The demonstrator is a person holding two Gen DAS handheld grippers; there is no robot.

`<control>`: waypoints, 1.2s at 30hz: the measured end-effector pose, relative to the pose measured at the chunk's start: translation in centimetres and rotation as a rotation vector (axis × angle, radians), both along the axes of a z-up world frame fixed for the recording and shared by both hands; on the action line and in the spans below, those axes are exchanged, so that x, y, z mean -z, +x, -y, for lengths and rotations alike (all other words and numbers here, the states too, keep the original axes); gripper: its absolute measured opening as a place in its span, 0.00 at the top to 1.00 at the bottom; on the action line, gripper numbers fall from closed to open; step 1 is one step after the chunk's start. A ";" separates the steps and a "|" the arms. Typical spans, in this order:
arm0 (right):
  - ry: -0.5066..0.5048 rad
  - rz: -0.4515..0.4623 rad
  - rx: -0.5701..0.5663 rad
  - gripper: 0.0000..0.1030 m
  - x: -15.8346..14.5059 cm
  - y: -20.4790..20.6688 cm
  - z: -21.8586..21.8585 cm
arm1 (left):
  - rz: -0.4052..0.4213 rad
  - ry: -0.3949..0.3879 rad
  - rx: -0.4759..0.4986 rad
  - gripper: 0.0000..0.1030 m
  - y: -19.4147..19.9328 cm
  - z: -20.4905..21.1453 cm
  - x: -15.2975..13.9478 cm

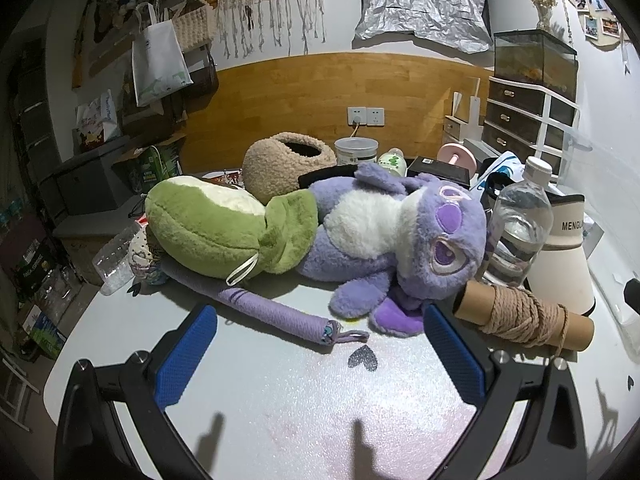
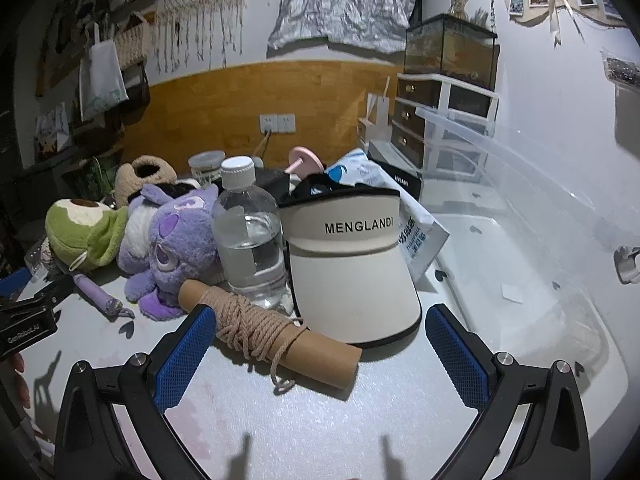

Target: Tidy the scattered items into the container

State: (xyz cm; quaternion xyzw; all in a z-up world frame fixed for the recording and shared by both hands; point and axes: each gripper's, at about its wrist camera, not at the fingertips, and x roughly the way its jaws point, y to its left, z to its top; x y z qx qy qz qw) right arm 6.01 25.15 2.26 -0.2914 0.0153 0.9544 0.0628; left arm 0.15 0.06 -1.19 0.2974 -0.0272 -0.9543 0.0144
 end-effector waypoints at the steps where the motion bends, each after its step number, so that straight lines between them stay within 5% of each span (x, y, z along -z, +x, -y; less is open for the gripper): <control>1: -0.006 -0.002 -0.006 0.00 0.3 0.0 -0.1 | -0.001 -0.002 -0.002 0.00 0.0 0.0 0.1; 9: -0.127 -0.021 -0.048 0.00 2.0 0.3 -1.2 | 0.012 0.007 0.032 0.00 0.2 -0.3 1.9; 15: -0.037 0.023 -0.063 0.00 3.3 -0.6 0.1 | 0.035 0.022 0.073 0.00 0.2 -0.8 3.2; 21: -0.078 0.124 -0.131 0.00 5.0 -2.3 1.2 | 0.063 0.047 0.081 0.00 -0.3 -0.6 4.2; 36: -0.054 0.145 -0.353 0.00 4.1 -10.3 10.2 | 0.106 0.042 0.034 0.00 -1.7 2.6 5.3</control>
